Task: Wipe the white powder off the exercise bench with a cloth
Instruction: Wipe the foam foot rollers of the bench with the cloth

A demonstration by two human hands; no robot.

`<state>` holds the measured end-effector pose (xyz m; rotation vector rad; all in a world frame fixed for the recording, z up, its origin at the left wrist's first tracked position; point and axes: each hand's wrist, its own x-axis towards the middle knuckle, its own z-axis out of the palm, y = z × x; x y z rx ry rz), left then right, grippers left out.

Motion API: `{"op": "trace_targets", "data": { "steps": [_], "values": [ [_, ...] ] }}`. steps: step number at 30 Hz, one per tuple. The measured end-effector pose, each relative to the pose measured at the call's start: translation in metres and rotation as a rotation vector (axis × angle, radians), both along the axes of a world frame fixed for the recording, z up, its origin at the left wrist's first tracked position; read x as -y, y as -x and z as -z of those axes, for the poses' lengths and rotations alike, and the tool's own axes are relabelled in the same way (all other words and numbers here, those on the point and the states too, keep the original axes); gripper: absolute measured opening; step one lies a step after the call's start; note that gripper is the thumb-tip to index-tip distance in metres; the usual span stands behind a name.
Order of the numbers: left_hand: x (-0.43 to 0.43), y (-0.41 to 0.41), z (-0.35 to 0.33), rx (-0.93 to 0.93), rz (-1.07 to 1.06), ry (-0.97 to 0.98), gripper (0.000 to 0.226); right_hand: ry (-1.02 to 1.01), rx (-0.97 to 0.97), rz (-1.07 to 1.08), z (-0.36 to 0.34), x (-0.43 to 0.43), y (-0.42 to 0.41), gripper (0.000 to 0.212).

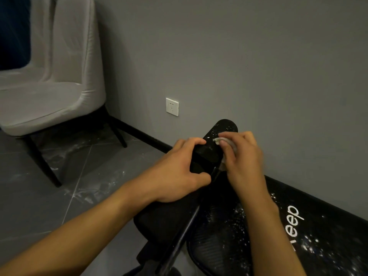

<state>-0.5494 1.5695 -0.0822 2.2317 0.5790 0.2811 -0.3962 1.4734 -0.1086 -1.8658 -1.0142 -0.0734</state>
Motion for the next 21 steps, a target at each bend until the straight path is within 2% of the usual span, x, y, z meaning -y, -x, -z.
{"op": "trace_targets", "data": {
  "steps": [5, 11, 17, 19, 21],
  "values": [
    [-0.001, 0.001, 0.001, 0.002, 0.013, 0.009, 0.08, 0.081, 0.045, -0.237, -0.011, 0.011, -0.015, 0.017],
    [-0.002, 0.001, 0.003, 0.015, 0.014, 0.008, 0.08, 0.01, 0.065, 0.035, -0.008, -0.008, 0.0, 0.015],
    [-0.003, 0.001, 0.003, 0.011, 0.018, 0.02, 0.085, 0.155, 0.071, -0.306, -0.02, 0.011, -0.029, 0.015],
    [-0.003, 0.001, 0.003, 0.008, 0.019, 0.021, 0.083, 0.11, 0.118, -0.259, -0.017, 0.008, -0.025, 0.014],
    [-0.003, 0.0, 0.002, 0.005, 0.022, 0.031, 0.082, 0.029, 0.178, -0.122, -0.008, -0.002, -0.011, 0.016]
  ]
}}
